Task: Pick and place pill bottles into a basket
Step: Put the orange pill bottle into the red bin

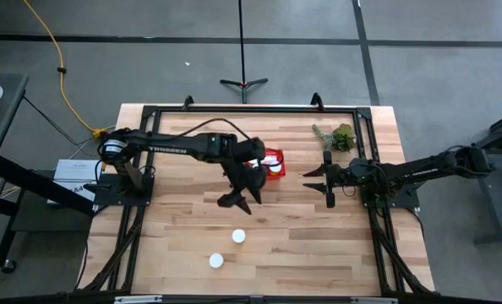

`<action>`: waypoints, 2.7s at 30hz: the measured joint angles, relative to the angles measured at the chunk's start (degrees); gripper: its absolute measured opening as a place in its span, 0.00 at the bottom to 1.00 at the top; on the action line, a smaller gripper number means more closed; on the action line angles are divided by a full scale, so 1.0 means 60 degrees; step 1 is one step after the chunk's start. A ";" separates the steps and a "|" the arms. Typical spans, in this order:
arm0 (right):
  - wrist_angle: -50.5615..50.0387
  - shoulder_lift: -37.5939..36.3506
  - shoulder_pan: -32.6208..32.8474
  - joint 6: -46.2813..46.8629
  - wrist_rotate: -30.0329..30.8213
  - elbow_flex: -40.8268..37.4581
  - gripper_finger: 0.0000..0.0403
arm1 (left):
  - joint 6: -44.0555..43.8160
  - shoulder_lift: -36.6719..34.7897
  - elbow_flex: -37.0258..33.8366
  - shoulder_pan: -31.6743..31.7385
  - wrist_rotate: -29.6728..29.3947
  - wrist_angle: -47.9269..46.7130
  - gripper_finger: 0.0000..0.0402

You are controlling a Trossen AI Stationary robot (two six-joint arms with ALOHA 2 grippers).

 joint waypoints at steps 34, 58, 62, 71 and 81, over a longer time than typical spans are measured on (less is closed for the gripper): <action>-0.0098 0.0000 0.0003 -0.0079 0.0007 0.0000 0.35 | -0.8489 -0.0787 -0.0001 -0.8209 -1.2649 -0.2535 0.45; -0.0256 0.0000 0.0003 -0.0083 0.0018 0.0003 0.35 | -1.0034 0.1300 0.0004 -0.8021 -1.1204 -0.2094 0.61; -0.0288 0.0000 0.0000 -0.0083 0.0030 0.0000 0.35 | -0.9978 0.1300 0.0004 -0.7879 -1.1192 -0.2107 0.69; -0.0463 -0.0003 -0.0010 -0.0079 0.0298 0.0003 0.35 | -0.9931 0.1828 0.0004 -0.7664 -1.0590 -0.3120 0.82; -0.0504 -0.0011 -0.0015 -0.0083 0.0579 0.0000 0.35 | -0.9435 0.1847 0.0015 -0.7472 -1.0169 -0.2920 0.75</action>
